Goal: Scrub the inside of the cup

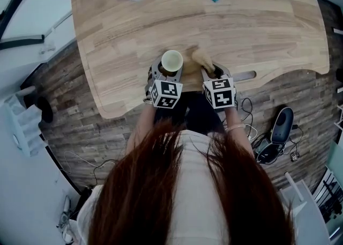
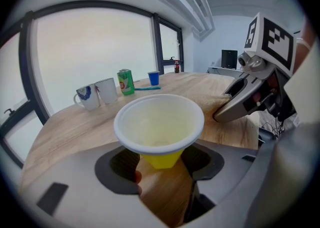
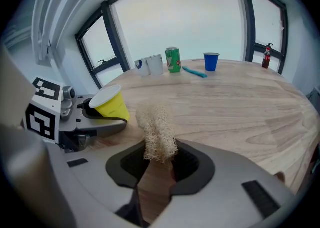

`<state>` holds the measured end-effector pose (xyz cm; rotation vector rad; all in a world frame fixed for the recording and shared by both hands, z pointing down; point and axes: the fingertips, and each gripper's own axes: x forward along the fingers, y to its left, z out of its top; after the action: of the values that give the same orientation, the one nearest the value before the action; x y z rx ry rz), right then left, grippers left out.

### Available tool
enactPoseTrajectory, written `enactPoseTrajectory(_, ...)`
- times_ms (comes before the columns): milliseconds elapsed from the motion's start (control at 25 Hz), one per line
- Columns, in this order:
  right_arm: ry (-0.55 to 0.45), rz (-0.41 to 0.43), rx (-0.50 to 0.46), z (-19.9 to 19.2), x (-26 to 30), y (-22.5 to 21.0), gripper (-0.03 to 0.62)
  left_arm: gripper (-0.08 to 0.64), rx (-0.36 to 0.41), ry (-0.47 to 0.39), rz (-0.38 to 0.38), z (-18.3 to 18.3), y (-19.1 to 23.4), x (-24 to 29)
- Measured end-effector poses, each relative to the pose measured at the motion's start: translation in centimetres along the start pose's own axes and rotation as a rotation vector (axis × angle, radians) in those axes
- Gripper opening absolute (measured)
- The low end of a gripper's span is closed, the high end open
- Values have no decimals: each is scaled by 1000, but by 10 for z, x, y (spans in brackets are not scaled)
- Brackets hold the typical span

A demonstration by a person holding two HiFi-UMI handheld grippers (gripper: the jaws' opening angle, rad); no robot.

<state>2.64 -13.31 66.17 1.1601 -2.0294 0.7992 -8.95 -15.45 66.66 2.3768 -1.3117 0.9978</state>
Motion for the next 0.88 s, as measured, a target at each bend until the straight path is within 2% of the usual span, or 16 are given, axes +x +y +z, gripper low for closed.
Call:
enactPoseTrajectory(480, -60, 19, 24, 14, -21, 4, 126, 265, 27, 6, -7, 6, 0, -11)
enactPoseTrajectory(880, -110, 50, 15, 28, -44, 15, 126, 264, 92, 20, -19, 16, -3, -16)
